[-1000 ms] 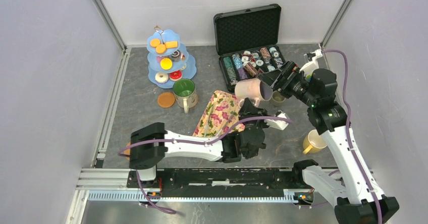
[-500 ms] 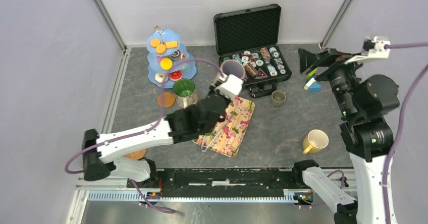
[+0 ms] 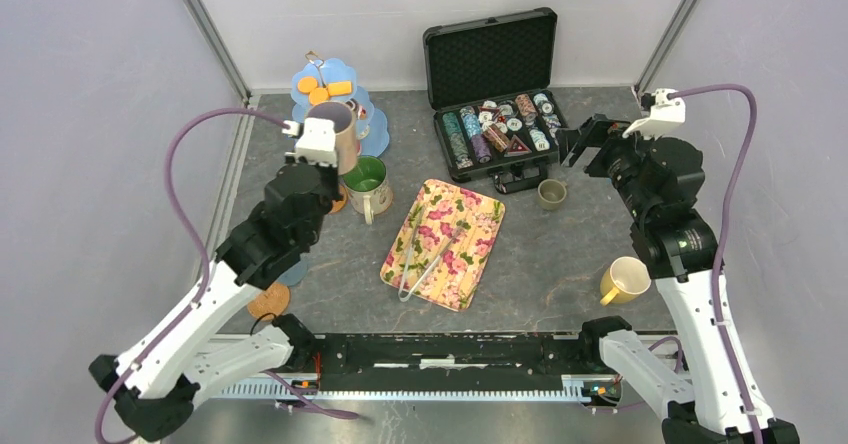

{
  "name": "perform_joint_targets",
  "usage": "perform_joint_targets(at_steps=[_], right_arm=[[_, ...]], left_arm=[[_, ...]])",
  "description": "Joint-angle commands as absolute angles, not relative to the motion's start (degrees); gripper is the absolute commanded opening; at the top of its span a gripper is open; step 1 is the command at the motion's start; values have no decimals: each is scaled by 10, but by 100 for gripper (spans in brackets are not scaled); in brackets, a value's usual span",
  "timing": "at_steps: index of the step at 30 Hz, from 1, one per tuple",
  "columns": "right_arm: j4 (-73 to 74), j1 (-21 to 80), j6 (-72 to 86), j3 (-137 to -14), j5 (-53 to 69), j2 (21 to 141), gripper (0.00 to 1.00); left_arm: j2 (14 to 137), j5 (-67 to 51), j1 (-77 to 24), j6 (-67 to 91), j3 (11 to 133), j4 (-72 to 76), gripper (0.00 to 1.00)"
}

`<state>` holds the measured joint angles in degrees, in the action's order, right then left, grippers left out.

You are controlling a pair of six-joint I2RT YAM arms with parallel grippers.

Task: Serve the afternoon tea
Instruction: Place the cup on the coaster.

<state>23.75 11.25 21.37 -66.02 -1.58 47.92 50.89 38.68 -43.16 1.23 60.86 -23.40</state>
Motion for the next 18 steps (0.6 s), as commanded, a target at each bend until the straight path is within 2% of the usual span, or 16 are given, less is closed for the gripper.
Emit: perform_joint_targets(at_steps=[1,4,9,15,18], right_arm=[[203,112,219,-644,-2,463,98],[198,112,226,-622,13,459,98],[194,125,235,-604,20,463,98],[196,147,225,-605,7,470,98],[197,154,224,-609,4,475,98]], left_arm=[[462,397,-356,59,581,-196,2],[422,434,-333,88,509,-147,2],[370,507,-328,87,351,23,2],[409,514,-322,110,247,209,2],[467,504,-301,136,246,232,2]])
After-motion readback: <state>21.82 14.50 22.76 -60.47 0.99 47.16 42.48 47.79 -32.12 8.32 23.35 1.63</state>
